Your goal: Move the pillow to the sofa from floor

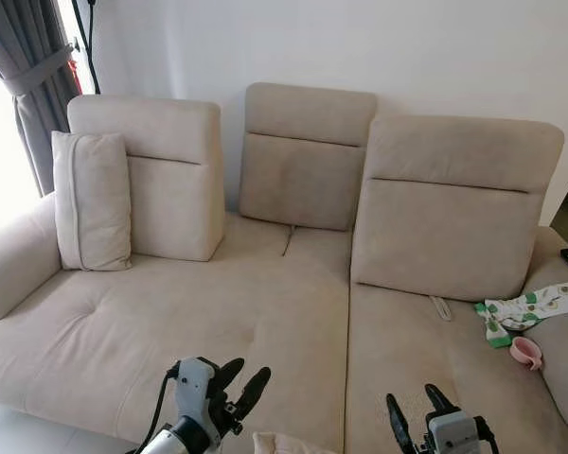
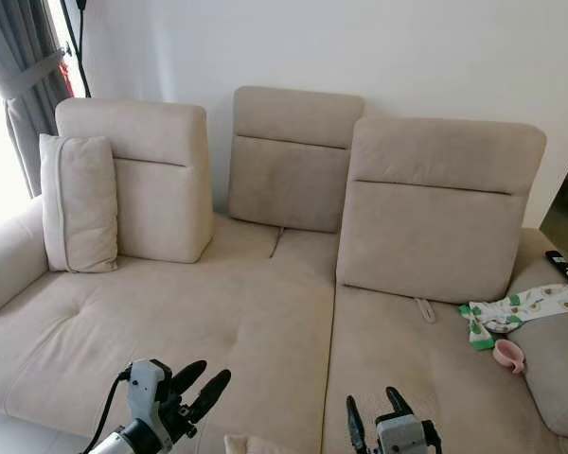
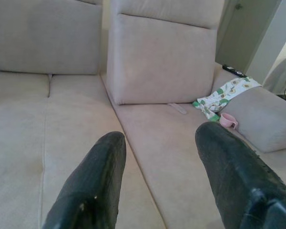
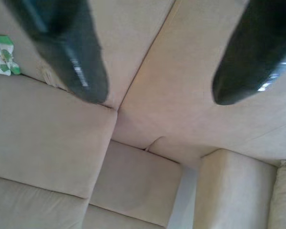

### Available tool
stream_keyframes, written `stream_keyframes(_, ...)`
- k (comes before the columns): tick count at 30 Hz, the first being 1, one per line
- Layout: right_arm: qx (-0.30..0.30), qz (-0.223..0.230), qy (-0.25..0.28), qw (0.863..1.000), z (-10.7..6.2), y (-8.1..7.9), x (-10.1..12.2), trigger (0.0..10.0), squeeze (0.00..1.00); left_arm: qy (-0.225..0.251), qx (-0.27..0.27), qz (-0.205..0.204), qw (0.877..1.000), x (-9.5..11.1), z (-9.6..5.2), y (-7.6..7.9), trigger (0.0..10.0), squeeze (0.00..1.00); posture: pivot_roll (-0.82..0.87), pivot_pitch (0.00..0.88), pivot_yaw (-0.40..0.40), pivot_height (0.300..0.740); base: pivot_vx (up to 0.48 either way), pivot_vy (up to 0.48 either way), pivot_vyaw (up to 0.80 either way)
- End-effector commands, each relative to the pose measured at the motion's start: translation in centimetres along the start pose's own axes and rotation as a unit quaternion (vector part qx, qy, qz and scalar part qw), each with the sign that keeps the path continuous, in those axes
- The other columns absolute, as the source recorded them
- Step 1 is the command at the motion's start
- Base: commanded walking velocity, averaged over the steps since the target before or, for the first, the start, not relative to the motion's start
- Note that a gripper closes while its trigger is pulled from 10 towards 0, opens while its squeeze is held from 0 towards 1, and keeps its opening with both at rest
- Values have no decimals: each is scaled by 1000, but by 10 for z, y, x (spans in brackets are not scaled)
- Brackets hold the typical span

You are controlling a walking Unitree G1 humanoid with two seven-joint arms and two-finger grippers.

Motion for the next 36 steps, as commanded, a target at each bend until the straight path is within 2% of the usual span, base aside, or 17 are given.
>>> stream_keyframes(1,5,5,1,1000,-1,-4,-1,10000,1000,-4,-6,12,1000,-2,0,0,10000,0,38,0,28,740,0,0,0)
stream_keyframes(2,4,2,0,1000,-1,-4,-2,10000,1000,-4,-6,14,1000,-2,1,0,10000,0,39,0,26,740,0,0,0)
stream_keyframes(3,5,-1,-2,1000,-1,-4,-2,10000,663,-4,-6,15,1000,-2,1,1,10000,0,39,0,25,740,0,0,0)
stream_keyframes(4,5,-1,-2,1000,-1,-4,-2,10000,663,-4,-6,15,1000,-2,1,1,10000,0,39,0,25,740,0,0,0)
stream_keyframes(5,5,-4,-3,1000,-1,-3,-3,10000,82,-3,-6,15,1000,-2,1,1,10000,0,39,0,22,740,0,0,0)
stream_keyframes(6,6,-5,-4,1000,0,-3,-3,10000,0,-3,-7,16,1000,-2,2,1,10000,0,39,0,21,740,0,0,0)
stream_keyframes(13,15,-10,-5,1000,2,-3,-4,10000,0,-6,-24,35,999,-5,2,9,10000,0,37,0,16,740,0,0,0)
stream_keyframes(17,17,-13,-10,1000,1,-4,-6,10000,0,-13,-44,45,998,-11,-1,17,10000,0,31,0,19,720,0,0,0)
stream_keyframes(36,14,-6,-8,1000,-2,-5,-6,10000,0,-12,-39,46,998,-12,1,14,10000,0,30,0,16,680,0,0,0)
Point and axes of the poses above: a point about 5 cm out from each wrist's last joint towards the gripper, its own z axis pointing out of the wrist towards the gripper, its own x axis along the axis of the wrist's last joint, y = z × x, the point moved 4 cm from there along z, pointing out of the wrist towards the gripper, and after that the axes turned 6 degrees about z, right-handed, at the moved point
